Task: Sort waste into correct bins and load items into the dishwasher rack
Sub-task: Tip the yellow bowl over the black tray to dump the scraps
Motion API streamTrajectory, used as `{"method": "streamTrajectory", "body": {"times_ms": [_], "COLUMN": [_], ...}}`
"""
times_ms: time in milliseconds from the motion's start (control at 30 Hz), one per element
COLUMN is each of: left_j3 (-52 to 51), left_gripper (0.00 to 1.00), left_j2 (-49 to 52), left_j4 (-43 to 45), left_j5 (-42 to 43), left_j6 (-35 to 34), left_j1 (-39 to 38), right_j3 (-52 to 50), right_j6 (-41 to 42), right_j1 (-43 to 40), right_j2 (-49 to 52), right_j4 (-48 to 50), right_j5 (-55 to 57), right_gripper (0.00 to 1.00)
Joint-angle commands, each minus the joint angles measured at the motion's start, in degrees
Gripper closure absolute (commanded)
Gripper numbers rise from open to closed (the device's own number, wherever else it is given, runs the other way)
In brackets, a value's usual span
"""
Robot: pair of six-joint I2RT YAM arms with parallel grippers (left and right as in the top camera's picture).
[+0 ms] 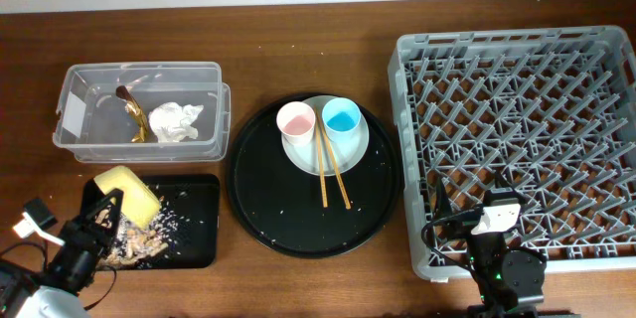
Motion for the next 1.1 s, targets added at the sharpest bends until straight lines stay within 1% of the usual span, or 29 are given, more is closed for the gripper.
{"method": "streamTrajectory", "body": {"times_ms": [0, 67, 133, 167, 200, 233, 267, 300, 333, 400, 433, 467, 500, 600, 667, 733, 833, 867, 933, 967, 1067], "left_j3": [-0.2, -0.2, -0.2, -0.2, -0.2, -0.2, -0.2, -0.2, -0.2, -0.2, -0.2, -0.2, -0.2, -0.2, -0.2, -0.2, 0.8, 2.0, 4.5, 6.4, 9.2], "left_gripper": [1.0, 1.0, 1.0, 1.0, 1.0, 1.0, 1.0, 1.0, 1.0, 1.0, 1.0, 1.0, 1.0, 1.0, 1.0, 1.0, 1.0, 1.0, 1.0, 1.0, 1.0], "left_j2": [0.3, 0.3, 0.3, 0.3, 0.2, 0.3, 0.3, 0.3, 0.3, 0.4, 0.4, 0.4, 0.4, 0.4, 0.3, 0.1, -1.7, -2.8, -4.4, -5.1, -5.3], "left_j4": [0.1, -1.4, 1.6, 0.4, -1.9, -1.2, 2.8, 3.2, 1.1, 5.9, 5.9, 7.0, 10.0, 10.1, 10.0, 10.0, 10.1, 10.1, 10.1, 10.1, 11.1], "left_j5": [3.8, 3.8, 3.8, 3.8, 3.8, 3.8, 3.2, 3.8, 3.8, 3.5, 3.8, 3.8, 2.6, 3.2, -0.3, -3.4, -14.3, -18.4, -26.1, -31.9, -47.4], "left_j6": [-0.4, -5.2, -5.2, -7.4, -7.5, -7.3, -7.4, -8.9, -9.9, -9.7, -13.2, -13.9, -14.0, -14.1, -14.2, -14.4, -18.6, -20.2, -23.6, -25.9, -30.8], "left_j1": [-0.9, -1.5, -1.8, -1.9, -2.4, -3.3, -4.2, -4.9, -6.2, -7.5, -8.1, -8.8, -9.1, -9.1, -9.2, -11.0, -18.3, -22.5, -32.2, -39.3, -57.4], "right_j3": [-0.3, -0.3, -0.3, -0.3, -0.3, -0.3, -0.3, -0.3, -0.3, -0.3, -0.3, -0.3, -0.3, -0.3, -0.3, -0.3, -0.3, -0.3, -0.3, -0.3, -0.3], "right_j6": [0.2, 0.2, 0.2, 0.2, 0.2, 0.2, 0.2, 0.2, 0.2, 0.2, 0.2, 0.2, 0.2, 0.2, 0.2, 0.2, 0.2, 0.2, 0.2, 0.2, 0.2], "right_j1": [-0.2, -0.2, -0.2, -0.2, -0.2, -0.2, -0.2, -0.2, -0.2, -0.2, -0.2, -0.2, -0.2, -0.2, -0.2, -0.2, -0.2, -0.2, -0.2, -0.2, -0.2], "right_j2": [-0.4, -0.4, -0.4, -0.4, -0.4, -0.4, -0.4, -0.4, -0.4, -0.4, -0.4, -0.4, -0.4, -0.4, -0.4, -0.4, -0.4, -0.4, -0.4, -0.4, -0.4], "right_j4": [-0.2, -0.2, -0.2, -0.2, -0.2, -0.2, -0.2, -0.2, -0.2, -0.2, -0.2, -0.2, -0.2, -0.2, -0.2, -0.2, -0.2, -0.2, -0.2, -0.2, -0.2], "right_j5": [-0.1, -0.1, -0.1, -0.1, -0.1, -0.1, -0.1, -0.1, -0.1, -0.1, -0.1, -0.1, -0.1, -0.1, -0.1, -0.1, -0.1, -0.1, -0.1, -0.1, -0.1], "right_gripper": [0.02, 0.02, 0.02, 0.02, 0.02, 0.02, 0.02, 0.02, 0.01, 0.02, 0.02, 0.02, 0.02, 0.02, 0.02, 0.02, 0.02, 0.02, 0.02, 0.02, 0.02]}}
